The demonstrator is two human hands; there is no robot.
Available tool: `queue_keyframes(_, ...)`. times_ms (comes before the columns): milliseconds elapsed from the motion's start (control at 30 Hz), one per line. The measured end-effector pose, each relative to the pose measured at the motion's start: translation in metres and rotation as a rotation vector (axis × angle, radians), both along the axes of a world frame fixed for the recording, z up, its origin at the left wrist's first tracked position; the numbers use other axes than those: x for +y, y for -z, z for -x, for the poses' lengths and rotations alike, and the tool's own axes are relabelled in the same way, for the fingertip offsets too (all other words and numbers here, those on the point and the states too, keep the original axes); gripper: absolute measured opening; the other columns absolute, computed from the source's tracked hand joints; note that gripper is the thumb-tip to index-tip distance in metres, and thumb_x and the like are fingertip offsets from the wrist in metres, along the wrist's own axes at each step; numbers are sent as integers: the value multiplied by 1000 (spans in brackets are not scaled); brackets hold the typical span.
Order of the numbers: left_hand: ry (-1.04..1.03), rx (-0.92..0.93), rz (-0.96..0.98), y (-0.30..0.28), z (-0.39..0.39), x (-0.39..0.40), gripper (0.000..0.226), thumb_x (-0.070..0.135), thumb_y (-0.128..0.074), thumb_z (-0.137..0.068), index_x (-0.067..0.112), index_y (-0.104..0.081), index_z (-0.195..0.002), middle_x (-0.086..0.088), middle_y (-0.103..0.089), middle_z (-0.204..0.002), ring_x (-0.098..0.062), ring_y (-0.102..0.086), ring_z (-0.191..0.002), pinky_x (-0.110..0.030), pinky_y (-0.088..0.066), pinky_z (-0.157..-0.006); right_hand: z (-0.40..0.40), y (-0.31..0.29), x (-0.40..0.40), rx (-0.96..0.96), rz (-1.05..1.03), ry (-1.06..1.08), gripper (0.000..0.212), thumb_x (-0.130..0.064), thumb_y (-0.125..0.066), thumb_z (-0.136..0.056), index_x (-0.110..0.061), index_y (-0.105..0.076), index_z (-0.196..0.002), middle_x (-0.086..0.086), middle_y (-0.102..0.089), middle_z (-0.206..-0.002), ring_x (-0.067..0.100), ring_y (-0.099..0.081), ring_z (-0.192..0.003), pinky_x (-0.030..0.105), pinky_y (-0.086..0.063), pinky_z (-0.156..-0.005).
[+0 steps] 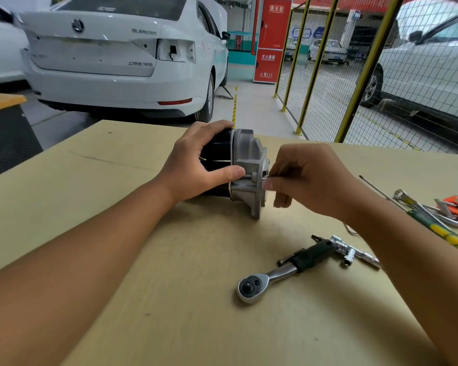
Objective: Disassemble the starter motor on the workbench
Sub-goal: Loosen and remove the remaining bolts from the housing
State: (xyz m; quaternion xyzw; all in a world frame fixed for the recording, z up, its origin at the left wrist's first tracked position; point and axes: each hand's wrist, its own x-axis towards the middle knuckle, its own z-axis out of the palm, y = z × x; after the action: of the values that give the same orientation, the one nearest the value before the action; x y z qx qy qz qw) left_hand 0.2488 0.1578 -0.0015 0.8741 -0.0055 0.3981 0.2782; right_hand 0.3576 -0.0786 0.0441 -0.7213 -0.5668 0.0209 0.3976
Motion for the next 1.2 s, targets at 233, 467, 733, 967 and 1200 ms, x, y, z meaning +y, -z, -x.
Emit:
queue_keyframes(233, -7, -5, -4, 1, -1, 1, 83, 62, -81, -72, 28, -56, -143, 4, -57, -121, -9, -58, -114, -19, -45, -97, 4, 5, 8, 573, -71, 58, 24, -5, -72, -90, 13, -57, -100, 25, -68, -70, 34, -67, -51, 36, -55, -47)
queue_keyframes(467, 1, -3, -2, 0, 0, 0, 83, 62, -81, -72, 29, -55, -143, 3, -57, -121, -10, -58, -113, -23, -47, -98, 6, 5, 5, 473, -122, -24, 24, -6, -74, -87, 11, -56, -91, 29, -65, -69, 36, -66, -49, 38, -54, -45)
queue_keyframes(733, 20, 4, 4, -1, 1, 0, 87, 61, -83, -69, 27, -55, -143, 6, -56, -124, -9, -57, -116, -21, -46, -99, 3, 1, 1, 246, -64, -56, 13, 8, -74, -83, 11, -62, -81, 26, -66, -63, 32, -71, -55, 39, -60, -52)
queue_keyframes(967, 26, -1, -3, 0, 1, 0, 90, 61, -86, -67, 29, -54, -145, 7, -56, -124, -8, -59, -115, -23, -50, -96, 7, 5, 9, 693, -102, 10, 27, -9, -73, -86, 12, -59, -97, 25, -63, -69, 25, -61, -48, 33, -52, -44)
queue_keyframes(1200, 23, -5, -6, 0, 0, 1, 89, 63, -85, -67, 31, -53, -144, 8, -55, -121, -8, -59, -113, -21, -48, -95, 2, 1, 6, 360, -87, -14, 18, 4, -72, -87, 10, -56, -84, 26, -63, -65, 36, -67, -52, 40, -55, -46)
